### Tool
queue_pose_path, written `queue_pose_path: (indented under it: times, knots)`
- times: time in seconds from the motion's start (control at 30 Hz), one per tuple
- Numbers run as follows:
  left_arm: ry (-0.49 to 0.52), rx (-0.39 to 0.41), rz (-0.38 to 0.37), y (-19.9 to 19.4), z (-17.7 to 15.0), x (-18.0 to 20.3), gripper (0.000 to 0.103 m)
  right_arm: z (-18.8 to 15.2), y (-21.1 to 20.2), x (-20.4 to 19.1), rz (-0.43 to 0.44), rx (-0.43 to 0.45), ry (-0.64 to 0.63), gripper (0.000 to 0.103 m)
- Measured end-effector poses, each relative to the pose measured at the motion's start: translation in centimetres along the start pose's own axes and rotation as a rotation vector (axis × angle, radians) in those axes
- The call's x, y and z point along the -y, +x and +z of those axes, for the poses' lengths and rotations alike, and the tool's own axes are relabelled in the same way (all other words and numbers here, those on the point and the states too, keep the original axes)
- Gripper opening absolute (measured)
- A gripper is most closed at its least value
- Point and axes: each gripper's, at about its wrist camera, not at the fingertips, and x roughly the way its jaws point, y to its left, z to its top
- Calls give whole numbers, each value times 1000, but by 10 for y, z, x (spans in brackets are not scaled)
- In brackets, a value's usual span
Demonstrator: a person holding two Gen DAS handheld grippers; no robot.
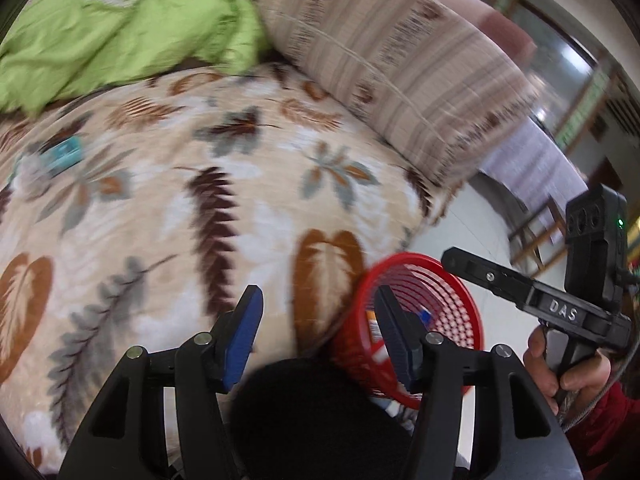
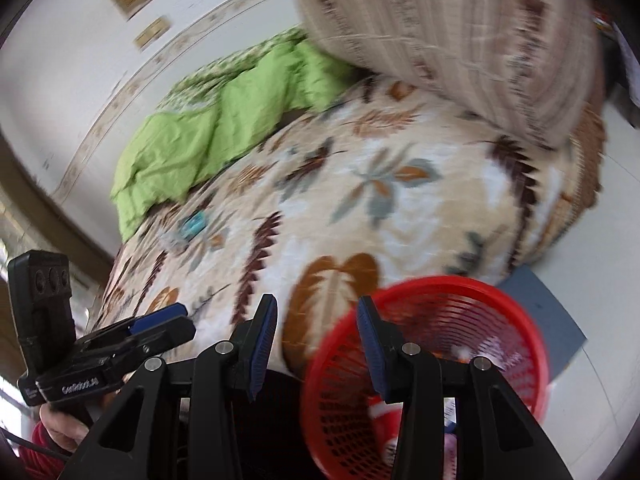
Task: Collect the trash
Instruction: 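Return both tools to the remaining trash on the bed, then grasp the white sock with the left tool while the right tool grasps the teal wipes pack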
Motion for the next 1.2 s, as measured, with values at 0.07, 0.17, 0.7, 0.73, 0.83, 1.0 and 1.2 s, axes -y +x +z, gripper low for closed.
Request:
queue_pose_path:
  times: [0.07,0.17,0.7,0.73,0.83,1.0,1.2]
  knots:
    - [-48,21,33,-8,1,-24,57,4,13,-17,13,-16,-44,44]
    - [-129,47,74,-19,3,-60,58,12,34,-41,37,-42,-85,44]
    - [-513,174,421,-25,81,-278,71,42,128,-121,129,-121,-211,47]
    - [-523,168,425,-20,85,-286,71,44,133,-124,131,-124,-217,47]
    - [-546,144,468,6,102,-313,71,50,147,-129,137,-136,-228,48]
    - [-570,106,501,32,109,-342,33,63,171,-135,147,-158,-241,48]
    - [-520,203,549,-7,87,-324,23,89,206,-157,190,-176,-277,51]
